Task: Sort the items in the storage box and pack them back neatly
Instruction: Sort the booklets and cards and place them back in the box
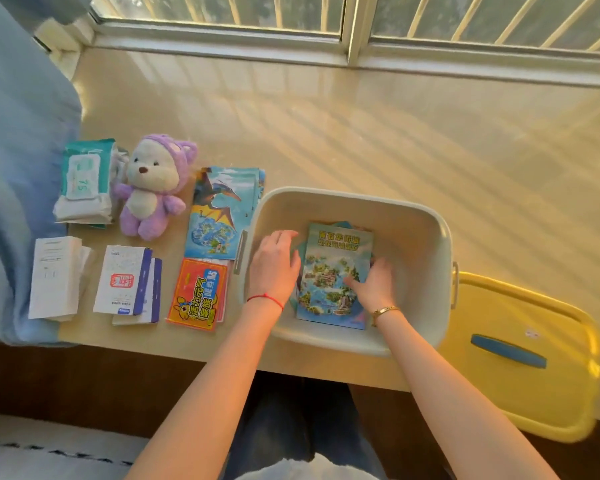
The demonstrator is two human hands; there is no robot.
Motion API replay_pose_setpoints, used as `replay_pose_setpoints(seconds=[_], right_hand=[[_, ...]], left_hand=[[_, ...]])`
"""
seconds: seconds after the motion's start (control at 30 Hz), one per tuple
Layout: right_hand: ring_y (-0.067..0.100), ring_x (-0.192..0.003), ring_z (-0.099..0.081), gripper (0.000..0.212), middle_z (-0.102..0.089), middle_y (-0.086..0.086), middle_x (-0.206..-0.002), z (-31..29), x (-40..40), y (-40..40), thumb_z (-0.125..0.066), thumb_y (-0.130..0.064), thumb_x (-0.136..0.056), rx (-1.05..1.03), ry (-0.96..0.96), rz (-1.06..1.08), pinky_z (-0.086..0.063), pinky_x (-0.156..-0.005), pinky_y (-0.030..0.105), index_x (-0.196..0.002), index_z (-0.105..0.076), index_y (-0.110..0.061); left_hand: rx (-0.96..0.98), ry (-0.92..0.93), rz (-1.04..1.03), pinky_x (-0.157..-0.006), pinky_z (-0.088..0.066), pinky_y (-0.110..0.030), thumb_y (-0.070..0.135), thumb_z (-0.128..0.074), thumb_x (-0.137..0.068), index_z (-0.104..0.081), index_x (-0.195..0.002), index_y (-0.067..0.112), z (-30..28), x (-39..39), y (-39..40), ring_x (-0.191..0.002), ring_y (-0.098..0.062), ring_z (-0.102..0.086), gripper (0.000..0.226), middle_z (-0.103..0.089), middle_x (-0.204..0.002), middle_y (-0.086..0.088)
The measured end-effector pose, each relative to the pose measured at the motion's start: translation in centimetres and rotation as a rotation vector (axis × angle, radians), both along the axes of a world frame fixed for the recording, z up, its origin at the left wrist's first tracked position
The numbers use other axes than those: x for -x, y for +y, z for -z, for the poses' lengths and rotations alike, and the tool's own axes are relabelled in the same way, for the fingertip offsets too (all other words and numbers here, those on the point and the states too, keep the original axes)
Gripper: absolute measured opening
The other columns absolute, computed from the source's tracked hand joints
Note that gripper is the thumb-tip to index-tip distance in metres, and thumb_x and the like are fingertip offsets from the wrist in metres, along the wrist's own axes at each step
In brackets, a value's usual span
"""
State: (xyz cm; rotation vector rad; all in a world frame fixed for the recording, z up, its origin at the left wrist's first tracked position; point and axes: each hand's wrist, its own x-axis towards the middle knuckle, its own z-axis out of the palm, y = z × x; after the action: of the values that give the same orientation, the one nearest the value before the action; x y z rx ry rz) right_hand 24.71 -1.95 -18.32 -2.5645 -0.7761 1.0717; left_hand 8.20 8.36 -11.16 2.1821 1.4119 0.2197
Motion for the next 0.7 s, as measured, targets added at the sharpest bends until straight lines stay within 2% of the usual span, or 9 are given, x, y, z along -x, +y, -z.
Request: replay_pose_setpoints(seconds=[0.17,0.3,0.4,0.53,0.7], right_hand=[[0.032,-0.114,-0.045,0.077,-0.047,0.017,-0.122,0.3,0.4,0.2,-0.081,-0.042,-0.068,0.05,-0.134,-0.012,-0.04,-0.097,0.037,-0.12,-0.042,0.002],[0.031,-0.111,-0.047,0.075,-0.049,0.017,-0.118,0.5,0.1,0.3,-0.081,-0.042,-0.068,0.061,-0.145,0.004,-0.041,-0.096,0.036,-0.116,-0.045,0.003],[0.032,-0.11,-0.052,0.057,-0.055,0.016,-0.115,0.6,-0.3,0.1,-0.078,-0.03,-0.075,0.048,-0.087,0.049,-0.045,-0.092,0.039,-0.115,-0.049,0.001],[0.035,-0.101,-0.062,0.037,-0.063,0.016,-0.112,0.0,-1.2,-0.6,-0.068,-0.012,-0.084,0.004,0.023,0.203,-0.053,-0.08,0.039,-0.115,-0.048,-0.004],[0.035,-0.104,-0.06,0.029,-0.062,0.014,-0.114,-0.9,-2.2,-1.8,-0.061,-0.009,-0.086,-0.028,-0.05,0.212,-0.052,-0.086,0.041,-0.114,-0.052,-0.009]], left_hand=[[0.202,0.125,-0.025,-0.083,-0.047,-0.034,0.015,-0.055,-0.09,-0.052,-0.126,0.01,2.8,-1.1,0.2,-0.107,-0.025,-0.055,0.037,-0.056,-0.119,-0.009],[0.281,0.17,-0.007,-0.089,-0.048,-0.04,0.015,-0.056,-0.09,-0.047,-0.133,0.011,4.6,-1.3,0.2,-0.112,-0.029,-0.054,0.044,-0.054,-0.125,-0.011],[0.282,0.207,0.002,-0.091,-0.046,-0.042,0.015,-0.056,-0.089,-0.046,-0.132,0.01,5.7,-1.4,0.2,-0.112,-0.032,-0.052,0.044,-0.053,-0.125,-0.013],[0.237,0.29,-0.002,-0.092,-0.044,-0.042,0.016,-0.06,-0.086,-0.047,-0.13,0.011,6.4,-1.6,0.3,-0.111,-0.032,-0.049,0.046,-0.051,-0.122,-0.013],[0.227,0.338,-0.013,-0.091,-0.043,-0.041,0.025,-0.066,-0.083,-0.053,-0.122,0.015,6.5,-2.0,0.2,-0.11,-0.031,-0.05,0.042,-0.056,-0.117,-0.011]])
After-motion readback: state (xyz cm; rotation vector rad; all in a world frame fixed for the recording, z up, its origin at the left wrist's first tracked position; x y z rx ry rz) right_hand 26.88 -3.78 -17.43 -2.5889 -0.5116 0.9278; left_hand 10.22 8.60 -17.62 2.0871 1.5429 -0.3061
